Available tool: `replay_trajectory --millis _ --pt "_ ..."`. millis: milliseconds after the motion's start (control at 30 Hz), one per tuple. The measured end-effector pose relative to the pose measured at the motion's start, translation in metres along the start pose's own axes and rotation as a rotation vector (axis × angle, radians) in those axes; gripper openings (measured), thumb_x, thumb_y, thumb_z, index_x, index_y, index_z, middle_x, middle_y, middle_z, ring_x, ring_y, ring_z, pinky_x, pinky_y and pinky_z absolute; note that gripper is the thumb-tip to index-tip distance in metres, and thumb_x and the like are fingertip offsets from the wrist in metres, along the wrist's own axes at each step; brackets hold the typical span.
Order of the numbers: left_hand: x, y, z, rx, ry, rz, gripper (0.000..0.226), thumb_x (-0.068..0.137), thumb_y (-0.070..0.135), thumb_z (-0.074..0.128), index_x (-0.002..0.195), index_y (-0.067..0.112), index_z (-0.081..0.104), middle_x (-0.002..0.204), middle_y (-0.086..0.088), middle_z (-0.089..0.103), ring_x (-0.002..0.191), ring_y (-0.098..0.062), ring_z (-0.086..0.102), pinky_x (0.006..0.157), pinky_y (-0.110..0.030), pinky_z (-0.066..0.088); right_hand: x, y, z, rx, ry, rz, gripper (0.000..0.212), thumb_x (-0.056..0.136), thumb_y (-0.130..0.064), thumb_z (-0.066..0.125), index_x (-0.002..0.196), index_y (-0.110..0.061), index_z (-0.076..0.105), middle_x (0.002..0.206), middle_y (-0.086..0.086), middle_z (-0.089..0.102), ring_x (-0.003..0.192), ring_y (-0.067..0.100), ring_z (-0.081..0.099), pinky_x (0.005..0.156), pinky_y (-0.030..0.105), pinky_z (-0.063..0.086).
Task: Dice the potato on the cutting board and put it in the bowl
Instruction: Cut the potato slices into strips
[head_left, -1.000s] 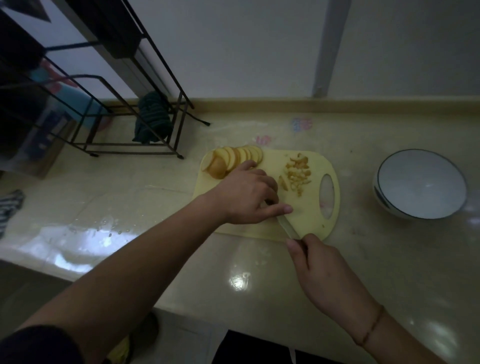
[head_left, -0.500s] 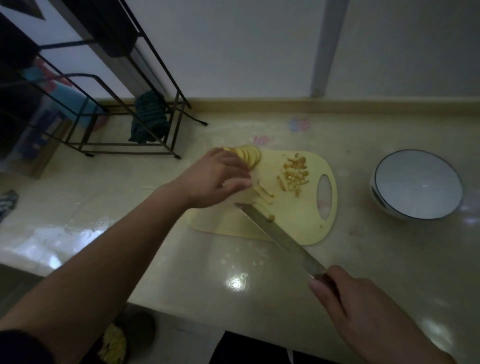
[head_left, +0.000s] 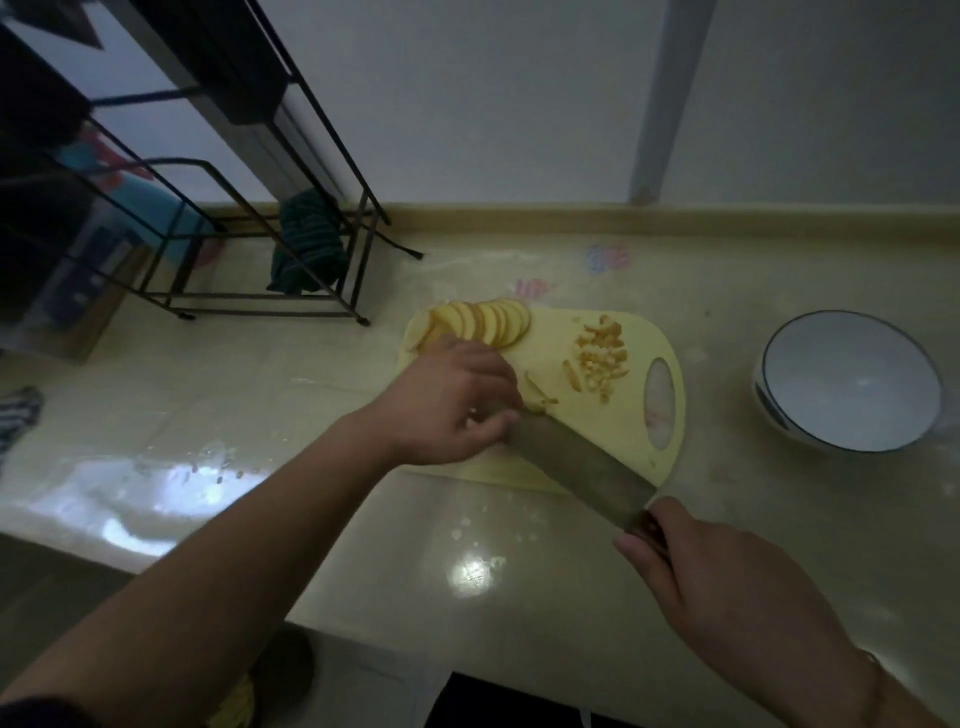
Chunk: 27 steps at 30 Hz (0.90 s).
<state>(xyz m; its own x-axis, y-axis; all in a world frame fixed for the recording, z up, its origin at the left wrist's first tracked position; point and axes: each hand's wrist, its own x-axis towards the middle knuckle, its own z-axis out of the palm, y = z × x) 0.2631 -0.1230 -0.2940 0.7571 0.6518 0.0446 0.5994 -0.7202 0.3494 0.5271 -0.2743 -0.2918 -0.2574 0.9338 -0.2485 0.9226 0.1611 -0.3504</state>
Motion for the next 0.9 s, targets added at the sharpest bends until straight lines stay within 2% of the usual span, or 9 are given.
replay_trajectory --millis 67,300,400,467,500,600,667,767,900 --pt "0.003 -0.002 0.009 0.069 -0.110 -0.016 0.036 0.094 0.049 0.050 0.101 0.024 0.075 0.100 0.006 0.069 0.096 -0.015 0.060 0.089 -0.043 0.046 0.002 0.000 0.005 -0.005 0.052 -0.008 0.068 0.076 -0.072 -0.017 0.098 -0.037 0.037 0.078 -0.005 0.062 0.070 0.014 0.064 0.059 0.030 0.044" --pt "0.004 -0.006 0.022 0.078 -0.185 -0.079 0.058 0.094 0.067 0.038 0.108 0.025 0.076 0.106 0.007 0.069 0.101 -0.015 0.060 0.095 -0.044 0.043 0.000 0.001 0.015 -0.009 0.054 -0.007 0.062 0.084 -0.072 -0.008 0.091 -0.034 0.041 0.066 -0.002 0.062 0.057 0.016 0.062 0.049 0.034 0.038" --pt "0.007 -0.006 0.022 0.072 -0.240 -0.086 0.065 0.093 0.071 0.031 0.107 0.026 0.076 0.107 0.010 0.068 0.103 -0.013 0.058 0.096 -0.041 0.040 -0.006 0.000 0.016 -0.019 0.047 -0.029 0.072 0.075 -0.071 -0.018 0.099 -0.035 0.038 0.080 -0.003 0.065 0.069 0.015 0.066 0.055 0.033 0.039" --pt "0.008 -0.007 0.020 0.091 -0.276 -0.074 0.068 0.093 0.071 0.026 0.107 0.027 0.076 0.109 0.011 0.068 0.106 -0.012 0.056 0.097 -0.041 0.038 -0.009 0.002 0.014 0.013 0.015 -0.032 0.083 0.075 -0.074 -0.021 0.102 -0.033 0.045 0.077 -0.003 0.066 0.065 0.015 0.066 0.052 0.033 0.038" --pt "0.008 -0.008 0.018 0.084 -0.286 -0.067 0.068 0.093 0.070 0.026 0.107 0.027 0.076 0.110 0.011 0.068 0.108 -0.013 0.056 0.097 -0.041 0.038 -0.011 0.002 0.009 0.010 -0.014 -0.018 0.091 0.072 -0.078 -0.025 0.103 -0.032 0.047 0.076 -0.003 0.066 0.064 0.016 0.066 0.051 0.033 0.037" --pt "0.009 -0.019 0.009 -0.019 -0.255 -0.055 0.057 0.097 0.058 0.035 0.106 0.020 0.076 0.108 0.004 0.070 0.107 -0.017 0.059 0.096 -0.041 0.044 -0.025 0.010 -0.003 -0.012 -0.139 0.131 0.114 0.032 -0.082 -0.044 0.111 -0.044 0.030 0.098 -0.012 0.067 0.089 0.007 0.066 0.065 0.022 0.043" --pt "0.007 -0.034 0.004 -0.038 -0.135 -0.058 0.042 0.097 0.045 0.047 0.102 0.014 0.076 0.100 -0.002 0.071 0.096 -0.021 0.063 0.086 -0.042 0.051 -0.035 0.018 -0.017 0.172 -0.151 0.224 0.107 0.030 -0.092 -0.033 0.100 -0.048 0.035 0.086 -0.016 0.067 0.082 -0.001 0.064 0.067 0.015 0.046" --pt "0.002 -0.054 0.002 0.037 0.065 -0.079 0.025 0.092 0.030 0.061 0.099 0.010 0.074 0.096 -0.007 0.068 0.088 -0.026 0.063 0.076 -0.041 0.053 -0.035 0.026 -0.030 0.475 -0.041 0.247 0.084 0.047 -0.104 0.001 0.089 -0.048 0.049 0.068 -0.016 0.065 0.064 -0.001 0.061 0.061 0.018 0.046" --pt "0.000 -0.048 0.019 0.155 -0.013 0.016 0.034 0.087 0.037 0.073 0.108 0.011 0.072 0.109 -0.009 0.066 0.097 -0.027 0.062 0.081 -0.042 0.053 -0.004 0.024 -0.026 0.642 0.024 0.245 0.068 0.076 -0.082 0.026 0.077 -0.021 0.056 0.060 0.004 0.059 0.047 0.009 0.051 0.051 0.027 0.037"
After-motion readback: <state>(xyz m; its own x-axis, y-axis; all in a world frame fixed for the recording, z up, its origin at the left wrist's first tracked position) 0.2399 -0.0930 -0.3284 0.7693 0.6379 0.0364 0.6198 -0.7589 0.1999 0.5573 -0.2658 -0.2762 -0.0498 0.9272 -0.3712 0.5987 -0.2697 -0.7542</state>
